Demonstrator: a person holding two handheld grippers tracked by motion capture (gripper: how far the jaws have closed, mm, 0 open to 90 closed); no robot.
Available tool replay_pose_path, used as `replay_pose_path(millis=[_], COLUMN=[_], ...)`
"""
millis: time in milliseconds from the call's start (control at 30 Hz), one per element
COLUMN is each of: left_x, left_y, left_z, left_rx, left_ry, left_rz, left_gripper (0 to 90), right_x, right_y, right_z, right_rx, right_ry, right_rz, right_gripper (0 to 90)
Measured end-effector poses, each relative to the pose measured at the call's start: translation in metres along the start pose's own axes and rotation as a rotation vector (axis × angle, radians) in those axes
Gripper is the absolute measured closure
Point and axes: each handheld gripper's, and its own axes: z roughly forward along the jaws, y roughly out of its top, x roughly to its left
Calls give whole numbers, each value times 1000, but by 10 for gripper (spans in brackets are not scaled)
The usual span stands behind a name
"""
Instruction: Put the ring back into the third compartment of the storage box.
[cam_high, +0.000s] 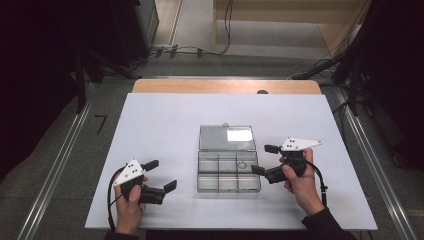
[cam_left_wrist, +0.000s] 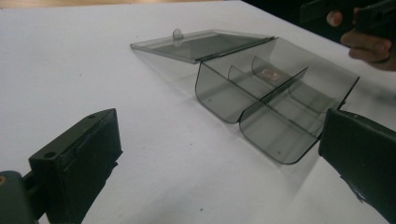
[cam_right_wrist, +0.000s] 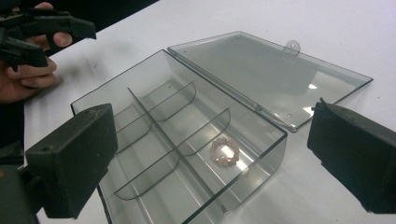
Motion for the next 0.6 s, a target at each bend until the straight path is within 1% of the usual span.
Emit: replay_pose_path(millis=[33,67,167,200,333,433,500,600], left_x=[1,1,1,0,0,1,1,1], left_y=[2,4,11,13,20,26,31,38], left_z=[0,-1,1,2,5,8,10,13], left_rx=[-14,-14,4,4,10,13,12,13], left_ry=[-10,-10,-5,-7,-8,-10,-10,-13], left_rz=[-12,-16,-3,-8,-5,1,0,13], left_gripper=[0,0,0,0,0,0,0,0], right_x=[0,0,-2,-2,-3,-3,-2,-2], right_y=[0,0,-2,-2,-3,-3,-3,-3], right_z=[-1,-2,-4,-5,-5,-5,-5,-5], right_rx=[-5,-10,-19,-18,-13,-11,-8,-7], right_ry=[-8,-12,-19,-22,-34,-29,-20,-22], right_rz=[-2,1,4,6,8,1,6,0], right_gripper=[0,0,0,0,0,0,0,0])
